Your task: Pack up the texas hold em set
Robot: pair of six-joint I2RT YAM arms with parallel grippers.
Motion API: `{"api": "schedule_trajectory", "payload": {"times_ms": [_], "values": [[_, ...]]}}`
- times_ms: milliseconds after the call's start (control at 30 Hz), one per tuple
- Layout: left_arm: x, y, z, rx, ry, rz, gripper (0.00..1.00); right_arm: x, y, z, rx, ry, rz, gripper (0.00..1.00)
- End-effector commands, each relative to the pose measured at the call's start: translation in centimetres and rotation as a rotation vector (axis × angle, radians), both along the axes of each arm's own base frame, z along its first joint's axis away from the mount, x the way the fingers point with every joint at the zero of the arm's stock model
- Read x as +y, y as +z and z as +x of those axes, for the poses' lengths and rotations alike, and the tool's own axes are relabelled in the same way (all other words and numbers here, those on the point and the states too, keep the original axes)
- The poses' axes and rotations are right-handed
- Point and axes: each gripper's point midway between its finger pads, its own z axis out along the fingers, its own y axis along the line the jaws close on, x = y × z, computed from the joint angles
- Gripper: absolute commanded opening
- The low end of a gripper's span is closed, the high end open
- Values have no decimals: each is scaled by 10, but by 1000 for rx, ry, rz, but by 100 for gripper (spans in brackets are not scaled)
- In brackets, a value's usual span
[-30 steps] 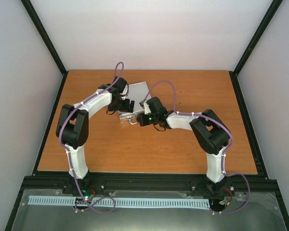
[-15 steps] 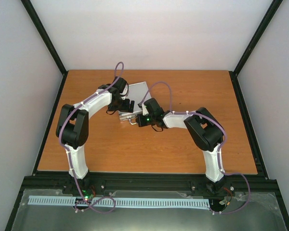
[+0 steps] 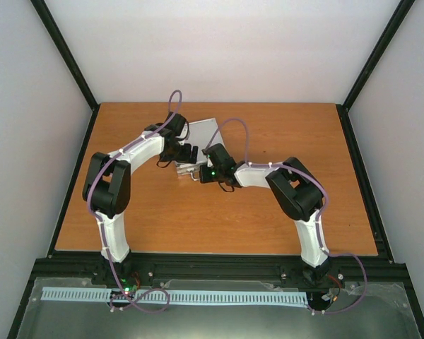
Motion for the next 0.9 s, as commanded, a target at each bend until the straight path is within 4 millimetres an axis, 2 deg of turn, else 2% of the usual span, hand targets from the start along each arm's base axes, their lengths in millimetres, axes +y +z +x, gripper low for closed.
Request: {"api": "schedule_trajectory", "payload": {"times_ms": [0, 100, 300, 467, 733, 833, 867], "values": [[13, -50, -33, 164, -32, 95, 100, -33, -49, 18, 40, -152, -161, 3], [13, -51, -34, 166, -33, 99, 100, -27, -46, 17, 42, -128, -133, 3], [12, -48, -31, 158, -32, 91, 100, -19, -24, 1, 15, 6, -114, 3], [10, -46, -29, 152, -33, 83, 100, -7, 16, -17, -31, 151, -38, 3], [8, -36, -26, 129, -37, 74, 100, -17, 79, -40, -80, 241, -32, 6], [8, -33, -25, 120, -38, 74, 100, -28, 98, -48, -95, 233, -42, 12], [9, -32, -24, 116, -38, 75, 100, -33, 103, -50, -102, 223, -49, 21]]}}
